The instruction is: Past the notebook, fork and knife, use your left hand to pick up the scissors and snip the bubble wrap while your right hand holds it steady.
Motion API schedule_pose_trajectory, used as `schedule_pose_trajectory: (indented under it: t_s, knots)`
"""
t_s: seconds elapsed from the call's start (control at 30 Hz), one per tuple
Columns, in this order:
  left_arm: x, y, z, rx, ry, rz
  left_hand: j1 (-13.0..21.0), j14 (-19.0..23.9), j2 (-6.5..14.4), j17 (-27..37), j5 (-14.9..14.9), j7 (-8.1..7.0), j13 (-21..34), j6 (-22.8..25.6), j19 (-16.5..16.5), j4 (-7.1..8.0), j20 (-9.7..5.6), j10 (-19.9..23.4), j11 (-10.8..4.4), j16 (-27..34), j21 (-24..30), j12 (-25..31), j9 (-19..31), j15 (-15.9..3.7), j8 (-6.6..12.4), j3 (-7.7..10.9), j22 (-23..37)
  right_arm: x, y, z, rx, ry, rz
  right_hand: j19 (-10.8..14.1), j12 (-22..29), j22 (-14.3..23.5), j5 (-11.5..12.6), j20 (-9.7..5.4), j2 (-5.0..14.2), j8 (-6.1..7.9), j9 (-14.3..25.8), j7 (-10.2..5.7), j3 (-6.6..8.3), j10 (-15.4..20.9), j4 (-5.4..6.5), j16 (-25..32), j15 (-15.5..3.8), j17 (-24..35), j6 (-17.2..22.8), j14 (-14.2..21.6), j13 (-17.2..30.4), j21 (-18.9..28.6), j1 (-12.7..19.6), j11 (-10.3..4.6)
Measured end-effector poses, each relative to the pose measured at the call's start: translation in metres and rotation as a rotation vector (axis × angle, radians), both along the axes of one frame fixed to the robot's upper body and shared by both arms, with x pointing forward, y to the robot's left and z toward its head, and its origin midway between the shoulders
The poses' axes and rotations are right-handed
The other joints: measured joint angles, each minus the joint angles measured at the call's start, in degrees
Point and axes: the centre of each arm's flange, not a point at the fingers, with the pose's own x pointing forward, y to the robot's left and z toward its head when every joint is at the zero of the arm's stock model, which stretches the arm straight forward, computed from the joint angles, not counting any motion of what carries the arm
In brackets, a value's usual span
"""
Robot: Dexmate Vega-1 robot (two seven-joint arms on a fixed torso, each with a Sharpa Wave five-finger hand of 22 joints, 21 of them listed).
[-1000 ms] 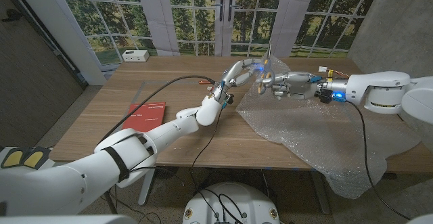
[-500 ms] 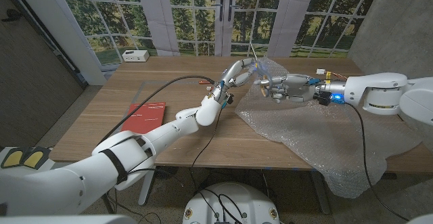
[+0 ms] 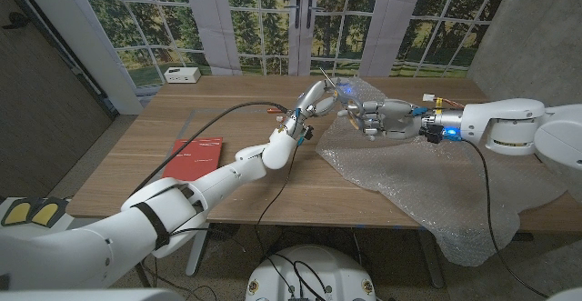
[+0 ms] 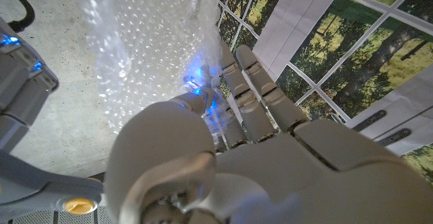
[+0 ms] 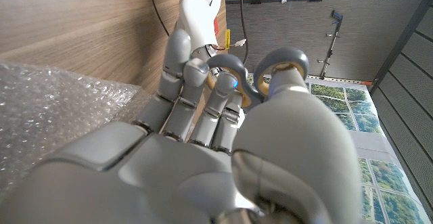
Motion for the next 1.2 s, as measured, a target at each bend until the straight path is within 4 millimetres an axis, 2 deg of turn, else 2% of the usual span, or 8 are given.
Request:
schedule_pose_trajectory:
  t_s: [0.27, 0.47, 0.93, 0.97, 1.2]
  knots:
    - [-0.001, 0.001, 0.000, 0.001, -0.002, 0.002, -0.2, 0.1, 0.2, 0.1, 0.0, -0.21, 0.0, 0.2, 0.0, -0.23, 0.00, 0.0, 0.01, 0.0, 0.0, 0.0, 0.0, -0.05, 0.00, 0.23, 0.0, 0.000, 0.001, 0.000, 0.009, -0.003, 0.021, 0.4, -0.5, -0.8, 0.6, 0.01, -1.49, 0.00, -0.9, 0.19, -2.02, 0.5, 1.13, 0.2, 0.00, 0.0, -0.2, 0.0, -0.6, -0.4, -3.2, -0.11]
    - [-0.002, 0.002, -0.001, 0.003, -0.002, 0.001, -0.2, 0.3, 0.2, 0.2, 0.0, -0.20, 0.0, 0.2, -0.2, -0.23, -0.19, 0.0, 0.01, 0.0, 0.4, 0.0, 0.0, -0.32, 0.00, 0.23, 0.0, -0.001, 0.003, -0.002, 0.022, 0.001, 0.036, 0.7, -0.5, -1.1, 1.0, -0.30, -1.83, 0.00, -1.4, 0.19, -2.90, 1.1, 2.01, 0.4, 0.00, 0.0, -0.2, 0.0, -0.6, -0.4, -4.8, -0.11]
    - [-0.004, 0.012, -0.004, -0.006, 0.001, 0.015, -0.6, 0.3, -0.2, 0.2, 0.0, -0.21, 0.0, 0.2, -0.2, -0.39, -0.20, 0.0, 0.02, 0.0, 0.4, 0.3, 0.0, -0.32, 0.00, 0.06, 0.0, -0.002, 0.009, -0.007, 0.052, 0.016, 0.054, 0.9, -0.5, -1.4, 1.7, -0.09, -1.77, 0.00, -1.9, 0.20, -3.37, 1.4, 2.48, 0.8, 0.01, 0.0, -0.2, 0.0, -0.6, -0.4, -5.5, 0.11]
    - [-0.004, 0.013, -0.004, -0.007, 0.001, 0.015, -0.6, 0.3, -0.2, 0.2, 0.0, -0.20, 0.0, 0.2, -0.2, -0.39, -0.20, 0.0, 0.04, 0.0, 0.4, 0.3, 0.0, -0.32, 0.00, 0.06, 0.0, -0.002, 0.010, -0.007, 0.055, 0.016, 0.055, 0.9, -0.5, -1.5, 1.7, -0.09, -1.77, 0.00, -2.0, 0.67, -3.37, 1.4, 2.48, 0.8, 0.01, 0.0, -0.7, 0.0, -0.6, -0.4, -5.5, 0.11]
    - [-0.004, 0.024, -0.002, -0.018, 0.001, 0.027, -0.6, 0.3, -0.2, 0.2, 0.0, -0.21, 0.0, 0.2, -0.2, -0.39, -0.20, 0.2, 0.22, 0.0, 0.9, 0.3, 0.0, -0.32, 0.00, 0.06, 0.0, -0.002, 0.016, -0.008, 0.083, 0.007, 0.054, 0.9, -0.5, -1.5, 1.9, -0.09, -1.77, 0.00, -2.2, 0.70, -3.37, 1.4, 2.48, 0.8, 0.01, 0.0, -0.9, 0.0, -0.4, -0.4, -5.5, 0.20]
